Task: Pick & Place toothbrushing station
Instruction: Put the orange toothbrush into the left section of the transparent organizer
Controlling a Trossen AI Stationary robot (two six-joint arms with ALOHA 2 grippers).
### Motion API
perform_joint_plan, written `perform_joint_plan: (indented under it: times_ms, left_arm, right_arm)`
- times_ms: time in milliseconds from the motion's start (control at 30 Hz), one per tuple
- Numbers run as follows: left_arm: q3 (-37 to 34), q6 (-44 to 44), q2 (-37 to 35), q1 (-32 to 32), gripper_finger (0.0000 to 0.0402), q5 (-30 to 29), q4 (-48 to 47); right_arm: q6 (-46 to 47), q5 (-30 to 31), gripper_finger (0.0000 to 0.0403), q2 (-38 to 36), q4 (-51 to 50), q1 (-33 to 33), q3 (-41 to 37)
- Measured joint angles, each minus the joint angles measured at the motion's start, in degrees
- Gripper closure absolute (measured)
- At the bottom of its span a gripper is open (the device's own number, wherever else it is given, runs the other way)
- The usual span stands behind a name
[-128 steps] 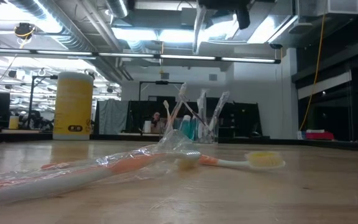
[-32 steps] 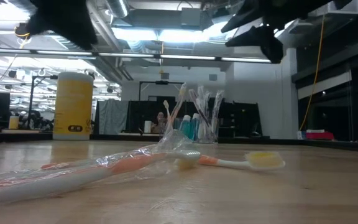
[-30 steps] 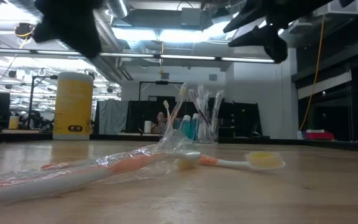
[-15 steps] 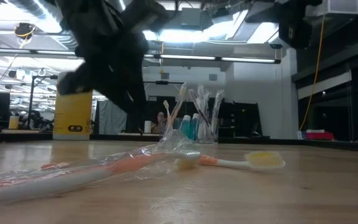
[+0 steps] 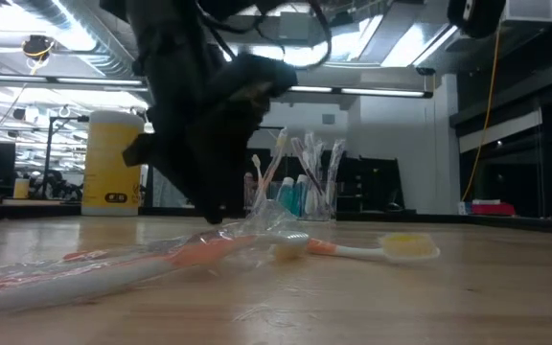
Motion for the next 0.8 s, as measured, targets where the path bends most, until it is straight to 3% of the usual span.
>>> perform_joint_plan:
  times_ms: [300, 400, 500, 800]
  left_arm:
    - [4.6, 1.6, 5.4, 0.6, 0.028, 0.7, -2.3]
    - [4.7, 0.3, 5.7, 0.8, 0.0314, 0.2, -3.3]
    - [4.6, 0.5, 5.4, 1.2, 0.0377, -0.8, -4.2]
    - [4.3, 2.2, -2.9, 5.3, 0.0385, -13.9, -6.6]
  right_arm:
    - [-0.1, 5.8, 0.0254, 0.0, 1.1, 4.8, 0.0]
    - [-0.1, 8.0, 0.0254, 0.0, 1.7, 6.2, 0.0]
    - [-0.1, 10.2, 0.0254, 0.0, 2.0, 7.3, 0.0]
    - [-0.2, 12.1, 0.0254, 0.0, 2.1, 8.4, 0.0]
